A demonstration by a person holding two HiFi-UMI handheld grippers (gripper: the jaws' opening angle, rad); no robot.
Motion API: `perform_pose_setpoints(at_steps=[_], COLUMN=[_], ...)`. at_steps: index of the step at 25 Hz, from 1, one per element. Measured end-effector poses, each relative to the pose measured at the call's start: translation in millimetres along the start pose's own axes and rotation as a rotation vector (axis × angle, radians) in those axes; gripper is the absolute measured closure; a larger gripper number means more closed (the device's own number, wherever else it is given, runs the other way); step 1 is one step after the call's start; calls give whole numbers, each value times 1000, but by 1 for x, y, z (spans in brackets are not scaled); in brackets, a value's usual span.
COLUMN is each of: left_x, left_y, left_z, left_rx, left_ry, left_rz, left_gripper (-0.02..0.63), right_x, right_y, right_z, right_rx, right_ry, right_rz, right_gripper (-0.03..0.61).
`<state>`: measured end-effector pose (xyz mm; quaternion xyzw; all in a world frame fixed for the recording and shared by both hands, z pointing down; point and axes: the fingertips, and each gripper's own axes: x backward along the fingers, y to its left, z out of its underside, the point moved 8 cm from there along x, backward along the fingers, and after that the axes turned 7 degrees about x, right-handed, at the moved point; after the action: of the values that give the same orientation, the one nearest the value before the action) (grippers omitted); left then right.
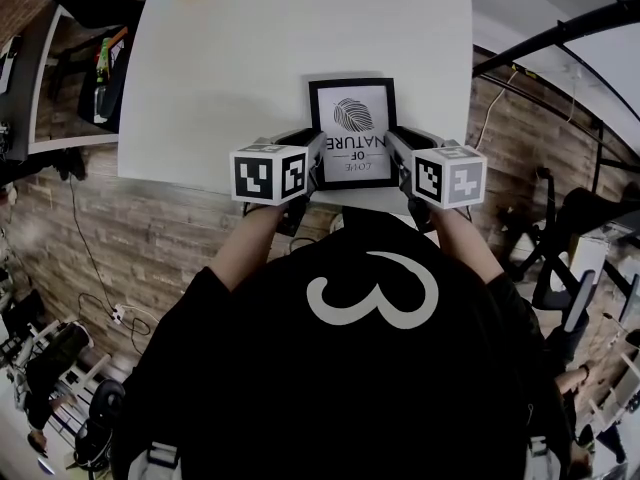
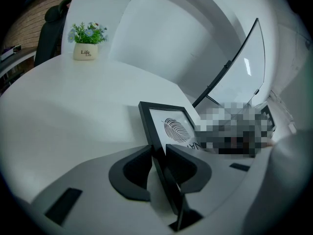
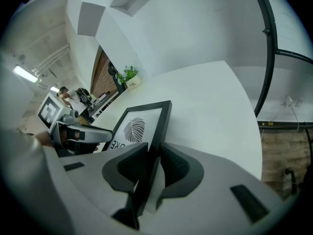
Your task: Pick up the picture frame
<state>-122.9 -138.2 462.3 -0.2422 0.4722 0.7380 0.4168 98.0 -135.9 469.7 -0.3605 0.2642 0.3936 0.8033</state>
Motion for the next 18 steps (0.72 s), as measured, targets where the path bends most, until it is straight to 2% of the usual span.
perform_pose_setpoints(at_steps=[18], left_x=[52], left_y=[-25], left_z=[8], left_rx=[-66], left_ry=[-118], left_rz=[19], left_gripper=[514], right_x=[49], right_y=[37], right_z=[-5], right_rx=[98], right_ry=[-138], right_rz=[6], right_gripper=[482])
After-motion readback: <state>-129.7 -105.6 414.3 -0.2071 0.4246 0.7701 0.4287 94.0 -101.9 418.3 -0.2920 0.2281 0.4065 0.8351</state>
